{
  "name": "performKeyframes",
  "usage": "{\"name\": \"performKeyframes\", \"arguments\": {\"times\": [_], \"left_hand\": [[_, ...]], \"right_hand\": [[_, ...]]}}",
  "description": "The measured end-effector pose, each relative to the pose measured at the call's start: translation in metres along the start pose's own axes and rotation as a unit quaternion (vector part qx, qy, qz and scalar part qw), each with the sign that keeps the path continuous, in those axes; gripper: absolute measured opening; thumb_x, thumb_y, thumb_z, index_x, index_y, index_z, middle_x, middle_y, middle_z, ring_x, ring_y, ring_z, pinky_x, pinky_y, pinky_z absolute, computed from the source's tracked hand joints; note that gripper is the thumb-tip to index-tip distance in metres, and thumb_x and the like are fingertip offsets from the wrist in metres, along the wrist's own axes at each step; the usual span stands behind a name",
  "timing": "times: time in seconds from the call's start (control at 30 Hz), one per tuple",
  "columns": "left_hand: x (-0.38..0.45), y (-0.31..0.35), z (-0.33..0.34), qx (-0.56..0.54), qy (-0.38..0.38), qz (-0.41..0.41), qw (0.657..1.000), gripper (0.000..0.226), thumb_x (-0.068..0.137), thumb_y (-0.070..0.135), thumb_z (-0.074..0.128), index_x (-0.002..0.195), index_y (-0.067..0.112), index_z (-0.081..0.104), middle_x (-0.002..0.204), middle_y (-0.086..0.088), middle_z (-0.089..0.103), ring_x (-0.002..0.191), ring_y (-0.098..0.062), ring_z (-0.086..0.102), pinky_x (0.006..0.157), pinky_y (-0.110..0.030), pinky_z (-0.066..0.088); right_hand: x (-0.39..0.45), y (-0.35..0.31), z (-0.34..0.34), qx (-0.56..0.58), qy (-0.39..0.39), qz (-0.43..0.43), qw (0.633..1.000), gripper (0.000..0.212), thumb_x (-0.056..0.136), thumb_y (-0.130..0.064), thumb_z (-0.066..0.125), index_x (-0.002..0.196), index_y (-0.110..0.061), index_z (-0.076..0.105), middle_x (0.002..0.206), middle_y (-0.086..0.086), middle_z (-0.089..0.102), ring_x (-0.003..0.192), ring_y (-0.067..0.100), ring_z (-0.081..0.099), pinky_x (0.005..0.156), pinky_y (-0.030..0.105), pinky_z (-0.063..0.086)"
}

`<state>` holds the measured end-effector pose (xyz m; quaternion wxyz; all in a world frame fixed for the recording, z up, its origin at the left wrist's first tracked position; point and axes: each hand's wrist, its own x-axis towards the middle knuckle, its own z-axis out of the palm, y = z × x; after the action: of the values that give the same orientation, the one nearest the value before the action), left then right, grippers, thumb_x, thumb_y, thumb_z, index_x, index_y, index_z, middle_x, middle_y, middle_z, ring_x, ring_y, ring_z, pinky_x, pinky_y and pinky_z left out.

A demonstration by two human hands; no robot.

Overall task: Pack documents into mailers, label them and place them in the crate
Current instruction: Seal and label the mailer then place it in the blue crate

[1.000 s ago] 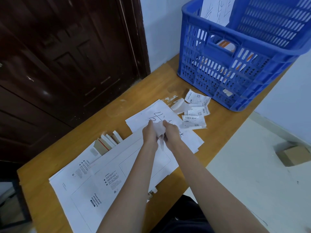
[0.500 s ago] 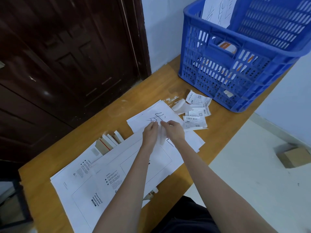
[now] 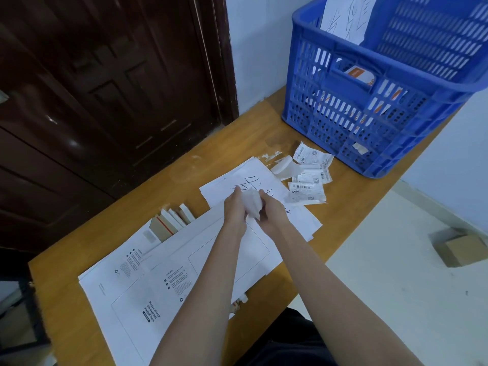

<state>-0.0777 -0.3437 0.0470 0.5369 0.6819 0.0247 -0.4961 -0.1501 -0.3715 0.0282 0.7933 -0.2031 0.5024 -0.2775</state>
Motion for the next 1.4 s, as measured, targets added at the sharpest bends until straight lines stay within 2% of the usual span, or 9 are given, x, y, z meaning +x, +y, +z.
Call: {"name": "performKeyframes", "arguments": {"times": [0.13,0.3,0.47,0.6,0.77,0.97,1.07,1.23,1.4], "left_hand": [[-0.002,-0.002,-0.004,0.021,0.005,-0.011,1.000,0.027,0.101,0.030,0.040,0.115,0.010,0.051,0.112,-0.008,0.057,0.092,-0.022,0.056,0.075,-0.029,0.047],[0.000,-0.005,-0.012,0.198,-0.018,0.083,0.976,0.024,0.101,0.030,0.036,0.095,0.012,0.052,0.099,-0.005,0.052,0.090,-0.019,0.047,0.066,-0.027,0.037],[-0.001,-0.002,-0.010,0.223,-0.001,0.083,0.971,0.026,0.097,0.035,0.042,0.089,0.017,0.060,0.096,-0.001,0.057,0.096,-0.022,0.054,0.085,-0.035,0.044],[0.000,-0.001,-0.010,0.413,0.037,0.164,0.895,0.042,0.094,0.050,0.040,0.088,0.015,0.061,0.091,0.002,0.061,0.091,-0.020,0.055,0.076,-0.032,0.040],[0.005,-0.007,-0.012,0.355,0.003,0.190,0.916,0.032,0.099,0.024,0.036,0.070,0.015,0.047,0.077,-0.002,0.055,0.079,-0.021,0.049,0.063,-0.030,0.033],[0.005,-0.007,-0.016,0.037,-0.043,0.044,0.997,0.024,0.097,0.016,0.041,0.074,0.015,0.044,0.080,-0.003,0.043,0.075,-0.016,0.042,0.068,-0.026,0.037],[0.007,-0.006,-0.021,0.104,-0.050,0.055,0.992,0.023,0.098,0.020,0.042,0.076,0.017,0.047,0.087,-0.007,0.045,0.081,-0.019,0.043,0.074,-0.030,0.038],[0.003,0.002,-0.018,0.143,-0.031,0.040,0.988,0.022,0.097,0.038,0.047,0.098,0.018,0.055,0.101,-0.006,0.058,0.097,-0.022,0.057,0.082,-0.035,0.052],[0.002,0.000,-0.015,0.196,-0.008,0.130,0.972,0.029,0.089,0.045,0.059,0.092,0.017,0.054,0.090,0.002,0.059,0.081,-0.011,0.056,0.074,-0.029,0.050]], "right_hand": [[-0.005,-0.003,0.001,-0.041,0.056,0.007,0.998,0.022,0.098,-0.018,0.044,0.080,-0.010,0.055,0.075,0.005,0.058,0.066,0.018,0.056,0.055,0.025,0.044],[-0.004,-0.010,0.000,-0.127,0.068,0.019,0.989,0.047,0.094,-0.054,0.042,0.074,-0.013,0.055,0.080,0.005,0.059,0.080,0.022,0.057,0.067,0.030,0.048],[-0.004,-0.005,0.004,-0.367,0.077,-0.122,0.919,0.025,0.090,-0.027,0.055,0.069,-0.016,0.051,0.069,-0.001,0.054,0.068,0.018,0.050,0.058,0.028,0.036],[-0.007,0.000,0.007,-0.411,0.072,-0.178,0.891,0.028,0.091,-0.019,0.047,0.064,-0.022,0.046,0.064,-0.005,0.052,0.062,0.012,0.047,0.055,0.027,0.033],[-0.005,0.000,0.004,-0.378,0.070,-0.171,0.907,0.028,0.091,-0.018,0.050,0.064,-0.018,0.044,0.064,-0.005,0.048,0.065,0.013,0.044,0.057,0.024,0.032],[-0.004,-0.005,0.003,-0.221,0.122,-0.037,0.967,0.025,0.094,-0.016,0.045,0.069,-0.014,0.050,0.067,0.001,0.048,0.061,0.017,0.043,0.063,0.029,0.035],[-0.006,-0.007,0.002,-0.189,0.113,-0.054,0.974,0.012,0.093,-0.015,0.048,0.085,-0.012,0.057,0.075,0.000,0.053,0.071,0.017,0.049,0.067,0.028,0.040],[-0.011,-0.004,0.005,-0.277,0.102,-0.122,0.948,0.018,0.092,-0.017,0.049,0.079,-0.017,0.061,0.075,-0.002,0.057,0.077,0.020,0.050,0.068,0.030,0.038],[-0.013,-0.005,0.010,-0.352,0.104,-0.164,0.916,0.019,0.092,-0.022,0.048,0.090,-0.018,0.066,0.087,-0.002,0.064,0.083,0.019,0.057,0.064,0.027,0.041]]}}
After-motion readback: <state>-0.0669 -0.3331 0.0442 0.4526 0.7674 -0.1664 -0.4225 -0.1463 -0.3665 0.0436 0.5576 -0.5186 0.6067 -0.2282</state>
